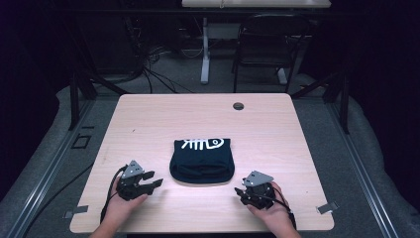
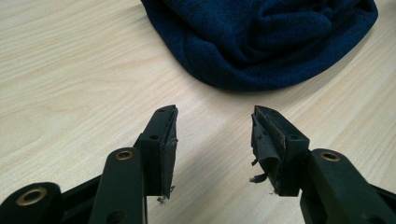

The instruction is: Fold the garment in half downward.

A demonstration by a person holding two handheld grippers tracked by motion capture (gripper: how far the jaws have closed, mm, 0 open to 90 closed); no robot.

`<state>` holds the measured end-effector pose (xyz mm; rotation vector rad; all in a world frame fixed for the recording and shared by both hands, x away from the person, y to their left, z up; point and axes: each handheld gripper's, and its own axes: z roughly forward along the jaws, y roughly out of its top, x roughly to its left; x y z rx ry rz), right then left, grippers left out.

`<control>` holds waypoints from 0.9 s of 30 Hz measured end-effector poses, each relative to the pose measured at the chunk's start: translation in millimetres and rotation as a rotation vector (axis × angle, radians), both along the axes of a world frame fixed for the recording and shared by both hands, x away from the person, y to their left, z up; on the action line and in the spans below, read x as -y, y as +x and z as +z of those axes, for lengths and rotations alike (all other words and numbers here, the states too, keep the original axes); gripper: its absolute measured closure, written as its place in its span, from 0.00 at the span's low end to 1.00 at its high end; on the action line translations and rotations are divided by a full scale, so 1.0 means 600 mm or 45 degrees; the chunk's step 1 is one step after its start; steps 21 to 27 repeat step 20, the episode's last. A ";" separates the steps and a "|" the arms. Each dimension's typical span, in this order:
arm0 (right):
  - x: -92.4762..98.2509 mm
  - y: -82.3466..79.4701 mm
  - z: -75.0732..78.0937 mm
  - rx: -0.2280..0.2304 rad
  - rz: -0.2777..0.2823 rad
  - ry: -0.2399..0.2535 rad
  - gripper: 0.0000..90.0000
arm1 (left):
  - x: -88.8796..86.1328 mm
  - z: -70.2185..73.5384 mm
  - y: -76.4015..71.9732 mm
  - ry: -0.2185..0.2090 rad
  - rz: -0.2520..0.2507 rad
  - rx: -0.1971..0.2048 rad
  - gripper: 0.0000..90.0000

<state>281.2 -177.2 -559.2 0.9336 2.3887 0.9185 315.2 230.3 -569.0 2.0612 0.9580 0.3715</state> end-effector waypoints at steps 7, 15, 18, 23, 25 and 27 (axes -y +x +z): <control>0.005 0.004 -0.009 0.001 -0.021 0.021 0.59 | -0.003 0.001 0.000 0.007 0.011 0.002 0.56; 0.005 0.007 -0.015 0.007 -0.038 0.028 0.59 | -0.007 0.004 0.000 -0.008 0.027 0.008 0.55; 0.005 0.007 -0.015 0.010 -0.039 0.022 0.59 | -0.007 0.005 0.000 -0.012 0.029 0.012 0.55; 0.005 0.007 -0.015 0.011 -0.040 0.023 0.58 | -0.007 0.006 0.000 -0.011 0.024 0.013 0.54; 0.005 0.007 -0.015 0.011 -0.040 0.023 0.58 | -0.007 0.006 0.000 -0.011 0.024 0.013 0.54; 0.005 0.007 -0.015 0.011 -0.040 0.023 0.58 | -0.007 0.006 0.000 -0.011 0.024 0.013 0.54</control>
